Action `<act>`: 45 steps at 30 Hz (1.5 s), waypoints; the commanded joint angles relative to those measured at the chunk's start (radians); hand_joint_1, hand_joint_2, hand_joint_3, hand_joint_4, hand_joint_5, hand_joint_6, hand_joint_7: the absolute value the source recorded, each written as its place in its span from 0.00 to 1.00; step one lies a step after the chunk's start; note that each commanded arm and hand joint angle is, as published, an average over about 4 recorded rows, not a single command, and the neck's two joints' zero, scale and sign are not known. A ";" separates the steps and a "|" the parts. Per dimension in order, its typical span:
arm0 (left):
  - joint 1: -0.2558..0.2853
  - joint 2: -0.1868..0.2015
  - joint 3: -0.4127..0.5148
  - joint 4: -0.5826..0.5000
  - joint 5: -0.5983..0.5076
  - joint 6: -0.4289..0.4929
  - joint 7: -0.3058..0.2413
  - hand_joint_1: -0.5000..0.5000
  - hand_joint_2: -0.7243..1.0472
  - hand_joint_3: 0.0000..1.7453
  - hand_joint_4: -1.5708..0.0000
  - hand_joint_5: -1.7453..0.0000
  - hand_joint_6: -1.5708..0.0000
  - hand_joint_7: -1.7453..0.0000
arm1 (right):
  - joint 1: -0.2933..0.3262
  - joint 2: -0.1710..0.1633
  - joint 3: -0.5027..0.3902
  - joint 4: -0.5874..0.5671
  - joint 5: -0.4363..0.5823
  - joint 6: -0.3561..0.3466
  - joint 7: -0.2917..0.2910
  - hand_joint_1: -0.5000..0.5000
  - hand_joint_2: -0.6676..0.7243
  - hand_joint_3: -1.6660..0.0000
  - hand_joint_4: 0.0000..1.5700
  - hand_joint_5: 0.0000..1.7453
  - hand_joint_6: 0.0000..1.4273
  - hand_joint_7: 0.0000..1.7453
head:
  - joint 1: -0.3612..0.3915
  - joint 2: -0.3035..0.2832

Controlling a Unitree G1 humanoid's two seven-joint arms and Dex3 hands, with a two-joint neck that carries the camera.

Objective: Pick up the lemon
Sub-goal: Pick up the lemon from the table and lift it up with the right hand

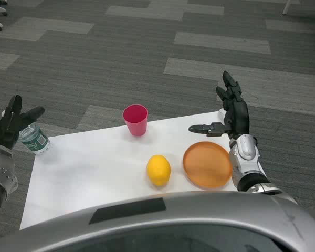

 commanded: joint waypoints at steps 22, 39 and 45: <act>-0.032 -0.005 0.035 0.038 0.031 0.022 0.015 1.00 0.95 0.05 1.00 1.00 1.00 1.00 | -0.121 -0.086 0.157 0.062 0.005 0.025 0.212 0.33 0.45 0.85 0.00 0.22 0.00 0.00 | -0.004 -0.143; -0.066 0.020 -0.037 0.038 0.023 0.025 0.015 1.00 0.95 0.05 1.00 1.00 1.00 1.00 | -0.080 -0.166 0.341 -0.023 0.011 0.153 0.449 0.46 0.45 0.70 0.00 0.29 0.00 0.01 | -0.041 -0.139; -0.059 0.024 -0.040 0.022 0.024 0.025 0.012 1.00 0.95 0.05 1.00 1.00 1.00 1.00 | -0.136 -0.193 0.463 0.054 0.011 0.165 0.489 0.50 0.45 0.63 0.00 0.39 0.00 0.04 | -0.026 -0.120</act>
